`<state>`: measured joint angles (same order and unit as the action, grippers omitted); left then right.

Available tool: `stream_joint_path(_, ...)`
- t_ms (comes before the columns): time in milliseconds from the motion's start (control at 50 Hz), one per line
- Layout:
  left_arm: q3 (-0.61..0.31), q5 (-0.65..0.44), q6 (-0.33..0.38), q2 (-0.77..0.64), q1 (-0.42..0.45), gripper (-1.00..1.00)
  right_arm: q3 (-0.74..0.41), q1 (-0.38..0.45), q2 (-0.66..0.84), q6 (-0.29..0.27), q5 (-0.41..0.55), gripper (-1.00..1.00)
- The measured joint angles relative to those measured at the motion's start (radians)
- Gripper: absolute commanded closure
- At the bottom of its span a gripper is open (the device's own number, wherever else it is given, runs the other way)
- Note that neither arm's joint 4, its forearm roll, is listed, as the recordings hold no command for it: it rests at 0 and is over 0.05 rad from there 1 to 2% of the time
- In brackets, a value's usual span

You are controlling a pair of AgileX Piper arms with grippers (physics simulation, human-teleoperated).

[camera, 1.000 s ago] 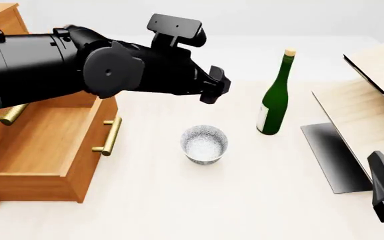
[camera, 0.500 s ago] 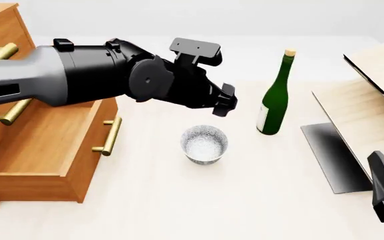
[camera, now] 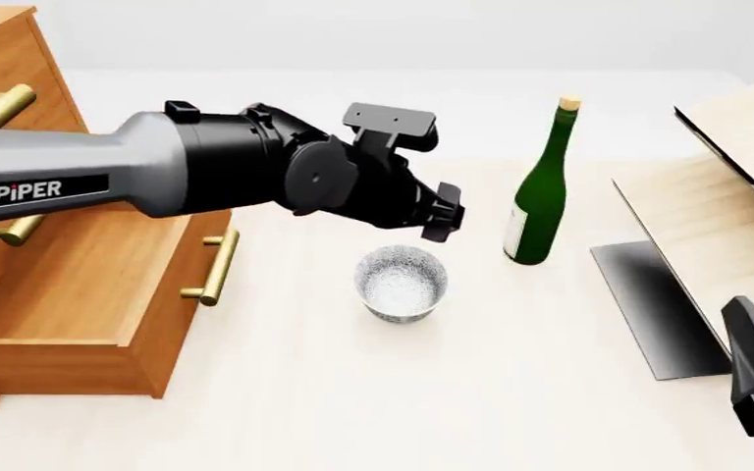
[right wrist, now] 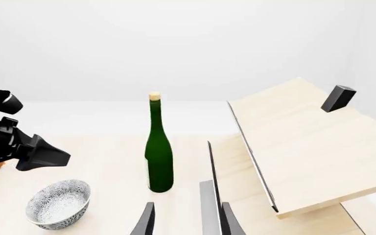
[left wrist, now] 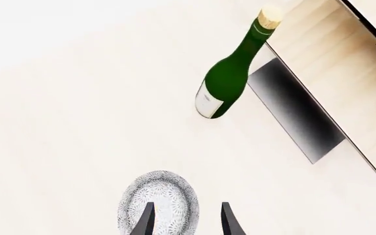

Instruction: Put the bowl in the bottom drawer of the cabinet.

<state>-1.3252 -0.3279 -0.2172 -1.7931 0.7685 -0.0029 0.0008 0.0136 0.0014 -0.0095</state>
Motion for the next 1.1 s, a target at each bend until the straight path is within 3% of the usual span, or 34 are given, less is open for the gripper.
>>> stream_joint_path(1100, 0.010, 0.092, -0.134, -0.138, 0.022, -1.00, 0.000, 0.000, 0.000, 0.000, 0.000, -1.00)
